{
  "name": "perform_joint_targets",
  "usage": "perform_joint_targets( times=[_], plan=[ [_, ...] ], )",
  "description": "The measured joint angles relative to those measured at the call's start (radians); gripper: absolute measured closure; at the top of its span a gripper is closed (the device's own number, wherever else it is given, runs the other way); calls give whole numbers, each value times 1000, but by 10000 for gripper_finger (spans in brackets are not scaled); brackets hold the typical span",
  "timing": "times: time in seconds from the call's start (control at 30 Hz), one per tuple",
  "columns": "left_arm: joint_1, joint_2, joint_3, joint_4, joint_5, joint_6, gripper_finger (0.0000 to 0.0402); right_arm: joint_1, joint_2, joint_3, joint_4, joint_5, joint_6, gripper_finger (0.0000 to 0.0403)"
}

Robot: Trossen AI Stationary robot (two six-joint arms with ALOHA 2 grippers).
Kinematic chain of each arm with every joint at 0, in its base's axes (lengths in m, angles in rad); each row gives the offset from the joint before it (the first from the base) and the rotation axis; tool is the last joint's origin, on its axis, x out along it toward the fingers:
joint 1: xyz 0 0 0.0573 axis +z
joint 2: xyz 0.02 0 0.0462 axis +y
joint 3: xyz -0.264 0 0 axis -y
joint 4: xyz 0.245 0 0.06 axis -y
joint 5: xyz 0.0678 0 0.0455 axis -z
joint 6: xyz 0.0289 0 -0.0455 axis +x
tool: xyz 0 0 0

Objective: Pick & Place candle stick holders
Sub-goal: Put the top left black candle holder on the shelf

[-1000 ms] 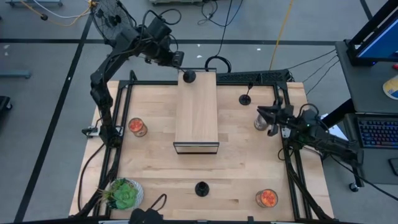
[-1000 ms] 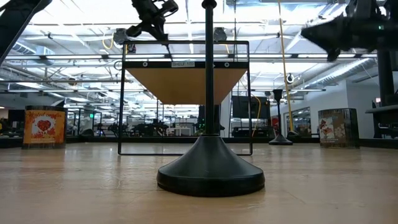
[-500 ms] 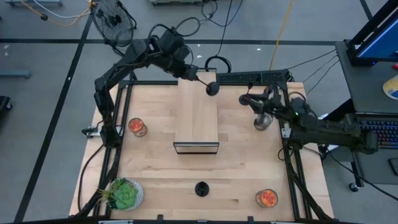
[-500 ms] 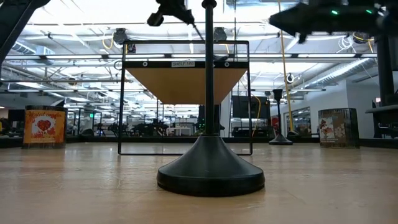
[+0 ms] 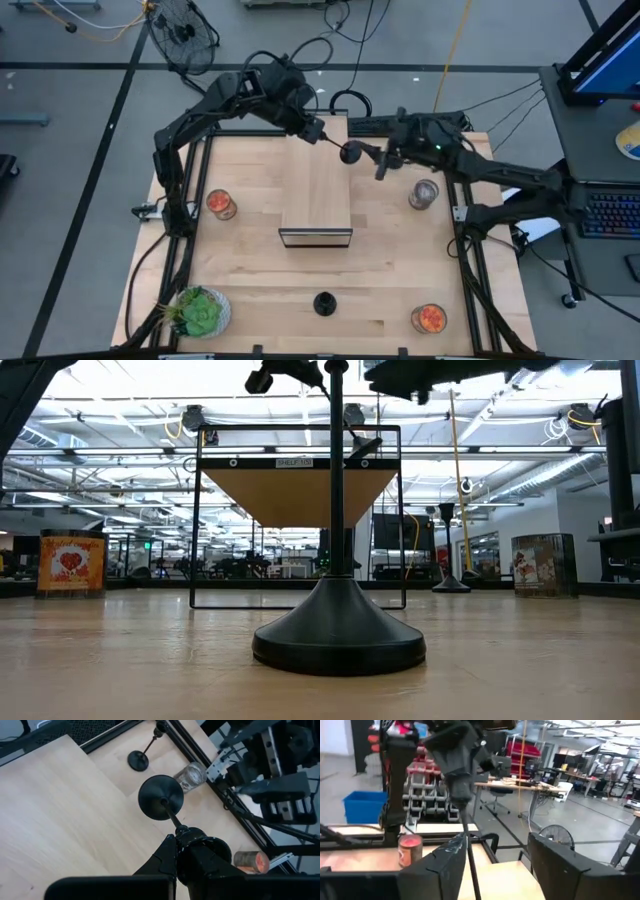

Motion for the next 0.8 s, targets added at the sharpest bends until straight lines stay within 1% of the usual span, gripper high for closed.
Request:
perform_joint_targets(
  times=[0.2,0.37,0.43,0.57,0.8],
  plan=[
    [-1,0,0,0,0,17,389,46,112,143,-118,3,-54,184],
    [-10,0,0,0,1,22,389,52,189,248,-220,6,-53,183],
    [-15,0,0,0,1,28,389,52,218,283,-235,7,-53,183],
    [-25,0,0,0,1,28,389,52,251,332,-280,4,-53,183],
    [-30,0,0,9,5,29,389,62,269,341,-314,2,-44,183]
  ],
)
